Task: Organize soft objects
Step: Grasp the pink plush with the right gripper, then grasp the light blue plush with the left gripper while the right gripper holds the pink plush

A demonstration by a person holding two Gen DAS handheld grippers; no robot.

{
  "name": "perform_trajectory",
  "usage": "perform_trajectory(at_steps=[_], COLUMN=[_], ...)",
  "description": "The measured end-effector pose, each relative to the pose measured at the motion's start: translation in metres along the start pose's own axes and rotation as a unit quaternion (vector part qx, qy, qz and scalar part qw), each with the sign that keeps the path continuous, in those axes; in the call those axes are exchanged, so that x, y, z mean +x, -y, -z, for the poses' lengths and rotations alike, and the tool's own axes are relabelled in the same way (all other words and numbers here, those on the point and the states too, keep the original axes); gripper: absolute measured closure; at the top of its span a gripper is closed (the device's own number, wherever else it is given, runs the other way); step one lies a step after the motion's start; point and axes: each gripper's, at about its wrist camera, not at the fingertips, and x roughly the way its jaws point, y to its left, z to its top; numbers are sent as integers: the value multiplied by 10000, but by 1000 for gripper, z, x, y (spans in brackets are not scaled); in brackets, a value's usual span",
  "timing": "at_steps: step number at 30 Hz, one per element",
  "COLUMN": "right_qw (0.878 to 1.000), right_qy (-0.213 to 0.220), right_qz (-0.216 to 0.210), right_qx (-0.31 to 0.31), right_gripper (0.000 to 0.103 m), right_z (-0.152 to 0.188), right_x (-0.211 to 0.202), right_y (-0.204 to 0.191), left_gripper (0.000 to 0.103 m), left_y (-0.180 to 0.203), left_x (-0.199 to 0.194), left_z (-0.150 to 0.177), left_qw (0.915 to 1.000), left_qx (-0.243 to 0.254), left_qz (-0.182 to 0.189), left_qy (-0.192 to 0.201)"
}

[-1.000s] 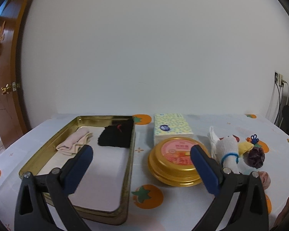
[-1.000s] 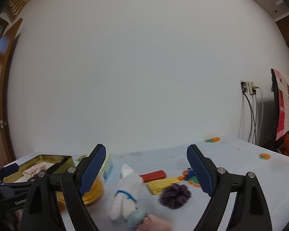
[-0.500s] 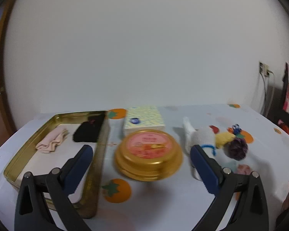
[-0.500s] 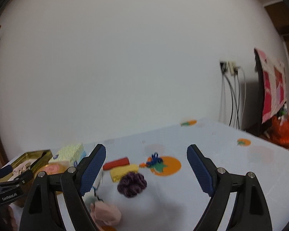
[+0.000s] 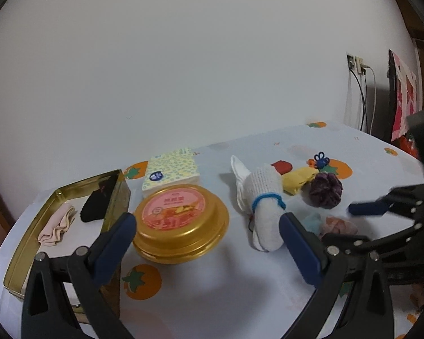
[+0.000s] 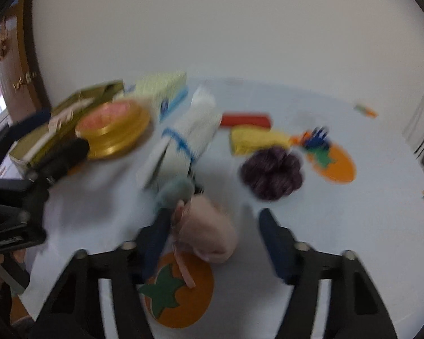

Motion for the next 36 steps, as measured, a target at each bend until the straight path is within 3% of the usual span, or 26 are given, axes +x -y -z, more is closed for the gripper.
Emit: perform_trajectory(at_steps=[4,7,12,16,18,21,27,29,31,34,36], right_qw=[9998,9998,9924,9749,9708,9754,9726,9727,9733,9721,9717], right_qy=[-102,-14,504,1074,1201,1322,1370,1357,1378,1329,1288], right_qz=[-177,-167,-493,-460,-434,-302,-318,-330,-345,-361,-350], right_qx=[-23,84,1006,1897,2030,1738,1852,1851,1806,1900,1947], right_gripper=[69,71,72,72,72,72,72,71,71,71,71], right_z=[2,7,19,34,39,39,39,39,38,38,38], right_x=[1,-7,-24,-47,-52,-58,-56,-56,-56,-54,-52], right_y=[2,7,45,77,82,70,76,77,75,78,79], left_gripper=[1,1,2,10,11,23,37,51,60,61,73], left_y=[3,5,13,28,38,59,98,103,105,96,83], left_x=[5,7,8,13,17,28,49,56,64,71,74], left_z=[0,0,1,-1,-3,-6,-6,-5,-3,-2,-1], left_qw=[9999,9997,9984,9946,9896,9809,9723,9693,9648,9610,9603], left_qx=[67,106,325,418,260,304,859,890,863,585,273], left_qz=[67,146,394,862,1304,1737,1693,1730,1775,1891,1954], left_qy=[-132,-179,-240,-403,-540,-817,-1361,-1506,-1736,-1933,-1973])
